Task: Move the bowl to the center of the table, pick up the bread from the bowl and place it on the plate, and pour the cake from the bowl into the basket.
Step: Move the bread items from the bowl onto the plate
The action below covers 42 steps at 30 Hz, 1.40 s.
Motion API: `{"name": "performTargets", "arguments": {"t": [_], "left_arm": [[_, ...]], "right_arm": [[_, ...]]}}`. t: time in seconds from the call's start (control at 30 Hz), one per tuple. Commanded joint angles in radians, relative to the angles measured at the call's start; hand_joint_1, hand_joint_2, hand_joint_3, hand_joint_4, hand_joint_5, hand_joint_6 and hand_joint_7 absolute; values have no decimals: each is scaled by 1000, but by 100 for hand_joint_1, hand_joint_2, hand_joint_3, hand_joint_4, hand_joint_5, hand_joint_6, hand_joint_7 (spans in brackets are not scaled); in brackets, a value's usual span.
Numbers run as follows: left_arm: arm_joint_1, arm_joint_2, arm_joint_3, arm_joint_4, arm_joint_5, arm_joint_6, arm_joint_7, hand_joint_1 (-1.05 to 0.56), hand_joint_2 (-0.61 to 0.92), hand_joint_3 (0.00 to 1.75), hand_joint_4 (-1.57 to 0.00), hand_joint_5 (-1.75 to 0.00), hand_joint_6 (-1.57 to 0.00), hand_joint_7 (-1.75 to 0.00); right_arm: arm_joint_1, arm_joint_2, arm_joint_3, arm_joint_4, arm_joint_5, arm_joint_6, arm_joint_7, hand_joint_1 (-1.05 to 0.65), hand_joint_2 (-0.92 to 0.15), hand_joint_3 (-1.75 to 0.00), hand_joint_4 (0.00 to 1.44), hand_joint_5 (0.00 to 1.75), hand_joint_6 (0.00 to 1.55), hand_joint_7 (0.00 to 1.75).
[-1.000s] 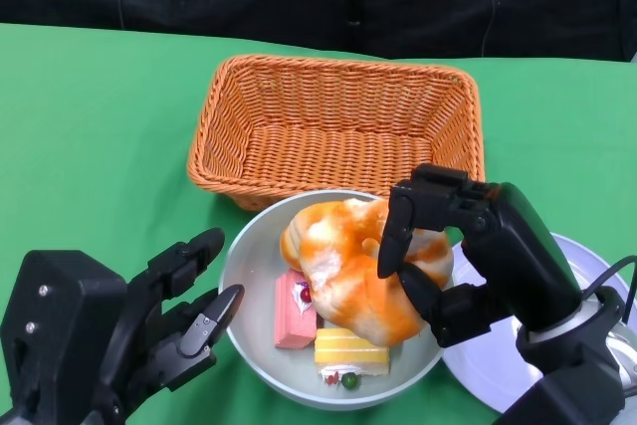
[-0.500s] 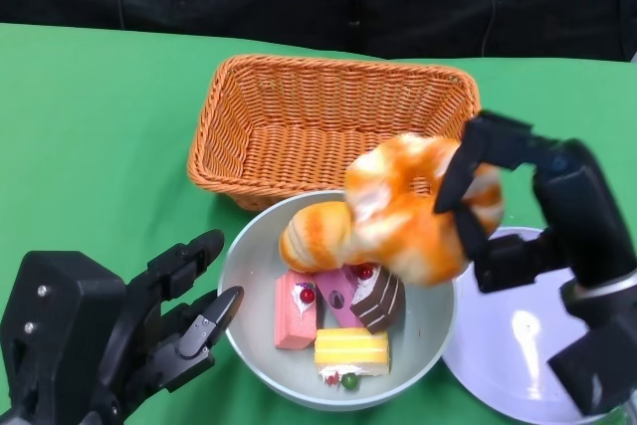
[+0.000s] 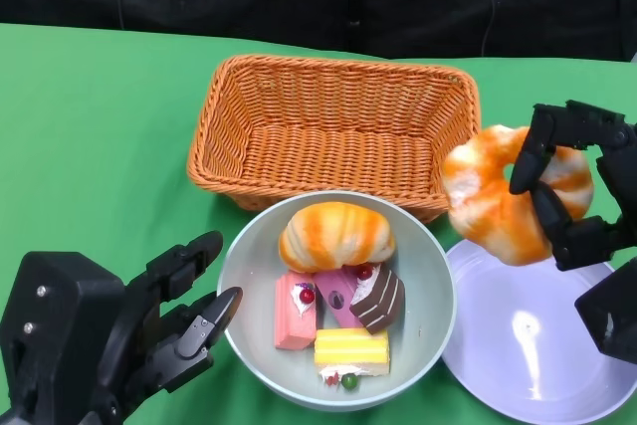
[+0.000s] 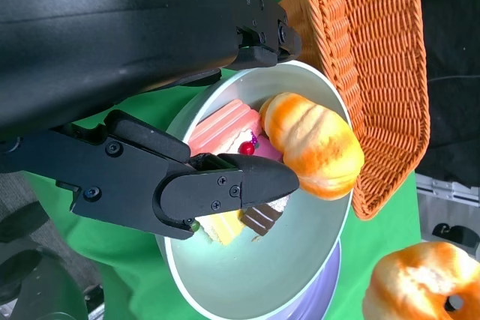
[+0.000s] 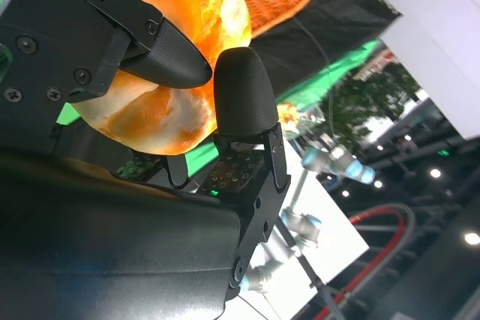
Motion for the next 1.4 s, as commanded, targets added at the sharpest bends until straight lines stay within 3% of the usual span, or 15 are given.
{"name": "performTargets", "arguments": {"t": [0.03,0.33,0.47,0.53,0.6,0.67,0.7,0.77,0.8,0.87,0.9,1.0,1.1,1.2,1.4], "left_arm": [[-2,5,13,-2,-5,4,-1,-58,92,52,-24,-20,-18,0],[1,8,19,2,-4,-4,-6,-59,92,52,-24,-21,-18,0],[2,5,19,0,-5,-3,-3,-59,92,51,-24,-22,-18,0],[2,7,17,0,-2,-5,-4,-58,92,51,-24,-22,-18,0],[4,9,17,-1,-2,-6,-6,-59,92,51,-24,-22,-18,0],[5,7,20,-4,-6,-3,-6,-59,92,51,-24,-22,-18,0],[5,5,21,-6,-8,0,-4,-59,92,51,-23,-22,-18,0],[4,4,22,-7,-8,2,-2,-59,92,51,-23,-22,-18,0],[4,5,21,-9,-7,2,-2,-59,92,51,-23,-23,-18,0],[5,8,19,-12,-4,1,-2,-59,92,51,-23,-23,-18,0],[5,9,19,-11,-4,0,-3,-59,92,51,-23,-23,-18,0],[4,8,20,-10,-5,3,-3,-59,92,51,-24,-24,-19,0],[4,8,21,-10,-6,3,-3,-58,92,51,-24,-24,-19,0],[3,12,19,-6,-4,0,-7,-58,92,51,-23,-24,-18,0],[1,11,22,-7,-6,4,-5,-59,92,50,-23,-25,-19,0]], "right_arm": [[16,-47,-21,33,-26,9,-13,3,-7,-172,97,175,87,152],[32,-89,6,56,-76,124,30,3,-12,-165,97,175,86,150],[18,-106,35,97,-107,157,47,4,-18,-151,92,175,85,147],[10,-113,48,126,-104,156,59,6,-21,-146,90,175,87,141],[2,-124,61,145,-100,167,93,4,-29,-136,88,172,91,120],[-5,-137,76,154,-104,199,140,1,-40,-118,88,152,97,87],[-8,-142,82,156,-106,213,156,-3,-54,-89,92,113,100,60],[-13,-154,102,142,-121,284,219,-8,-75,-46,94,66,100,23],[-15,-160,112,133,-130,313,244,-13,-85,-24,90,40,92,10],[-17,-175,131,116,-149,354,282,-19,-90,-11,77,19,75,3],[-19,-188,144,105,-167,376,304,-20,-91,-9,74,15,71,1],[-20,-210,165,80,-194,421,345,-34,-92,-11,43,1,39,0],[-19,-213,170,70,-193,436,351,-35,-92,-12,40,0,36,0],[-13,-220,180,39,-233,479,351,-49,-92,-14,21,0,22,0],[3,-231,212,-22,-342,548,316,-71,-92,-20,8,0,12,0]]}}
